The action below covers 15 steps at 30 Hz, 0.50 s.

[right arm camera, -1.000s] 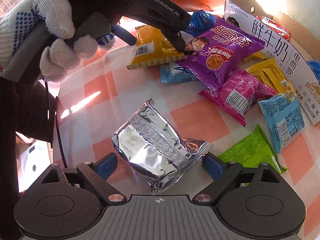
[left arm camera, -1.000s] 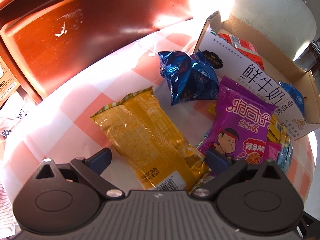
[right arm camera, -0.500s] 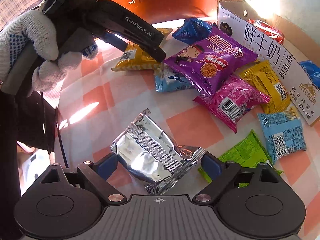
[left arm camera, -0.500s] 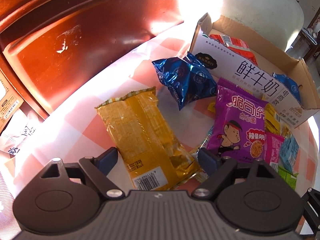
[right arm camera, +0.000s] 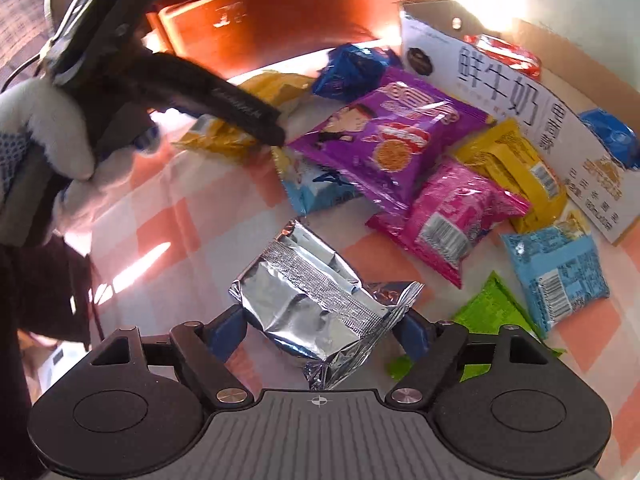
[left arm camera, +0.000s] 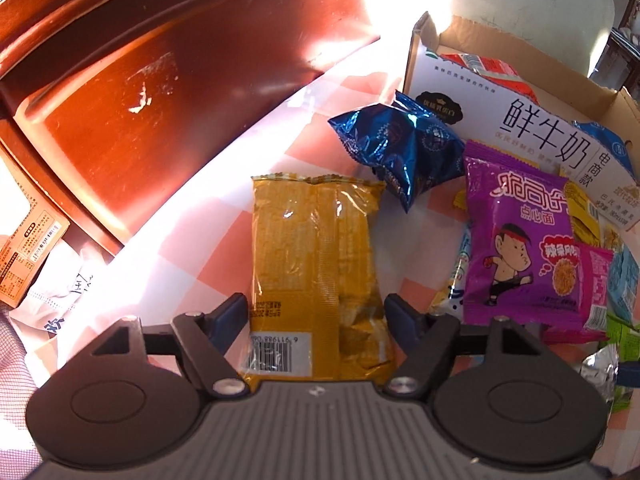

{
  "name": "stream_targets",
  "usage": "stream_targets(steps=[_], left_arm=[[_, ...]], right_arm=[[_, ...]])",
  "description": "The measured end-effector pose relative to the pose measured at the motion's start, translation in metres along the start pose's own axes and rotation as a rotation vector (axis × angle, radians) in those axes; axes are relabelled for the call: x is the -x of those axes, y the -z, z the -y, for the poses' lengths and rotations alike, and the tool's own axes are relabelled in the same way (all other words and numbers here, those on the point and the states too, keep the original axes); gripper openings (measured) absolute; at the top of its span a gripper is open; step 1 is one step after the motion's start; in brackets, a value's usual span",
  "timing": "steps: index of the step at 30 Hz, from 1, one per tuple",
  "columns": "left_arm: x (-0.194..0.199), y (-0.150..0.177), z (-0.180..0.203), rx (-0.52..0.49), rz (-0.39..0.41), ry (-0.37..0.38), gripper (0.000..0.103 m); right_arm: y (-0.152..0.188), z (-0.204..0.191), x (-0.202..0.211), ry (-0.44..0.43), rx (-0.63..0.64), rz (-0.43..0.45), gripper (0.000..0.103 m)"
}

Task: Organize snacks
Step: 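Grasp the yellow bag with the left gripper while the right gripper grasps the silver foil bag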

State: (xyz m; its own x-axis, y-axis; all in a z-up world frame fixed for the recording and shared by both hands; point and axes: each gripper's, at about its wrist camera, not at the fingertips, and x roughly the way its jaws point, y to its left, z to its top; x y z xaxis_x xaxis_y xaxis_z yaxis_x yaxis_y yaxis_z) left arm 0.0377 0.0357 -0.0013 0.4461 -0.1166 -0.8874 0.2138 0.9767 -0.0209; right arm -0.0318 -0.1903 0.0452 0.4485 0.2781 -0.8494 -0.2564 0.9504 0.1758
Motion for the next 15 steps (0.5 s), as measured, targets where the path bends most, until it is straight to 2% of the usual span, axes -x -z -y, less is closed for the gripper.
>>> stream_targets(steps=[1,3,5,7,10,13,15], left_arm=[[0.001,0.001,-0.001,-0.009,-0.004,0.008,0.074],[0.003,0.006,0.001,-0.069,-0.015,0.031,0.074],[0.006,0.009,0.005,-0.122,-0.003,0.036,0.074],[0.009,0.009,0.008,-0.159,0.002,0.040,0.075],[0.013,0.006,0.009,-0.159,0.039,0.026,0.081],[0.015,0.002,0.013,-0.173,0.052,0.016,0.081],[0.018,0.001,0.017,-0.200,0.072,0.000,0.083]], right_arm=[[-0.002,0.007,0.001,0.005,-0.057,0.006,0.080],[-0.006,0.021,0.004,-0.039,-0.154,0.000,0.081],[-0.010,0.025,0.008,-0.077,-0.168,-0.005,0.083],[-0.014,0.023,0.015,-0.080,-0.118,0.019,0.087],[-0.017,0.014,0.016,-0.067,-0.029,0.024,0.091],[-0.019,0.002,0.012,0.050,0.117,0.013,0.091],[-0.019,-0.001,0.018,0.094,0.195,0.027,0.091]])
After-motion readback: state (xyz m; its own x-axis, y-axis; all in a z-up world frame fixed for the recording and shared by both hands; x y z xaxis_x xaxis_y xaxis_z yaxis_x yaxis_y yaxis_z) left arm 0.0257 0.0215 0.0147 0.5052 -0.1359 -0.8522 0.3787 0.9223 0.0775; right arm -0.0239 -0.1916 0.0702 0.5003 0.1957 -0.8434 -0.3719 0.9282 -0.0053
